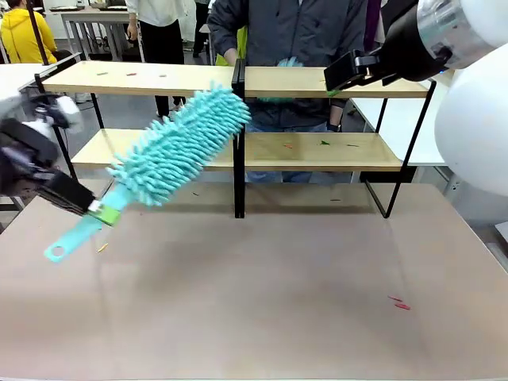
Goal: Clean the shelves.
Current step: Clean a randomly selected level of the Shelf with the Duster.
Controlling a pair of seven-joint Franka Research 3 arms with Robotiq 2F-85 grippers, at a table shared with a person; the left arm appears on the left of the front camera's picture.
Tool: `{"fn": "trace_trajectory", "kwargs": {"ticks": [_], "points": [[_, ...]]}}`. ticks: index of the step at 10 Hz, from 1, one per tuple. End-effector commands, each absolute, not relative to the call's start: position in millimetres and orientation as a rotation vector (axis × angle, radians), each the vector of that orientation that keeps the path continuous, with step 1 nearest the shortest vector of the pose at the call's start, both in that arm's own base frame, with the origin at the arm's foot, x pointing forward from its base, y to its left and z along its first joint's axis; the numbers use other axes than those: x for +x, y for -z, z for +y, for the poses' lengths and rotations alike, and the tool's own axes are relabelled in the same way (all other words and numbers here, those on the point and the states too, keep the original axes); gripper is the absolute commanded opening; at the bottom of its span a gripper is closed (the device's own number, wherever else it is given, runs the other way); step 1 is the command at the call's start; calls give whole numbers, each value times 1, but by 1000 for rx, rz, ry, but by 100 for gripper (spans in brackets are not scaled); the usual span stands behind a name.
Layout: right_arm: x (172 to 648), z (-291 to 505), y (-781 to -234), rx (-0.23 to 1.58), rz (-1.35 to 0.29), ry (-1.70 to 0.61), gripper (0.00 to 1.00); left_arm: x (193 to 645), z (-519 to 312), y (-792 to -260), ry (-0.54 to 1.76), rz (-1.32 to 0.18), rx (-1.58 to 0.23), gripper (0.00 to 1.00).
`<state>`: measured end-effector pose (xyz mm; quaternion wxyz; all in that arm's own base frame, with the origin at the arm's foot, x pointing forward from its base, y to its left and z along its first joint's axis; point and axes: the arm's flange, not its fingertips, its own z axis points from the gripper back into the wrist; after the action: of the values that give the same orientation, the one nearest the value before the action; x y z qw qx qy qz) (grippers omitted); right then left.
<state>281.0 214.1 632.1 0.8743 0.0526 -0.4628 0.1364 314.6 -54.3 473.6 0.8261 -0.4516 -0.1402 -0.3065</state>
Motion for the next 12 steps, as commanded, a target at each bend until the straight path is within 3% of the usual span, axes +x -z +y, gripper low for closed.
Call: {"fn": "trace_trajectory", "kwargs": {"ticks": [1,3,4,8,9,12], "points": [[281,214,-632,108,-970,-285,100,260,-28,-419,774,-346,-1059,13],[281,214,-632,108,-970,-285,100,272,-24,-406,768,-238,-1103,13],[281,214,-632,108,-970,-285,100,309,-15,-458,740,-334,-1042,13],[281,214,-632,108,-970,-285,100,309,-10,-449,756,-306,-1046,13],[281,214,-632,108,-970,-285,100,309,-38,-449,789,-244,-964,13],[281,214,-632,108,-970,-285,100,317,-151,-423,997,132,-721,13]]}}
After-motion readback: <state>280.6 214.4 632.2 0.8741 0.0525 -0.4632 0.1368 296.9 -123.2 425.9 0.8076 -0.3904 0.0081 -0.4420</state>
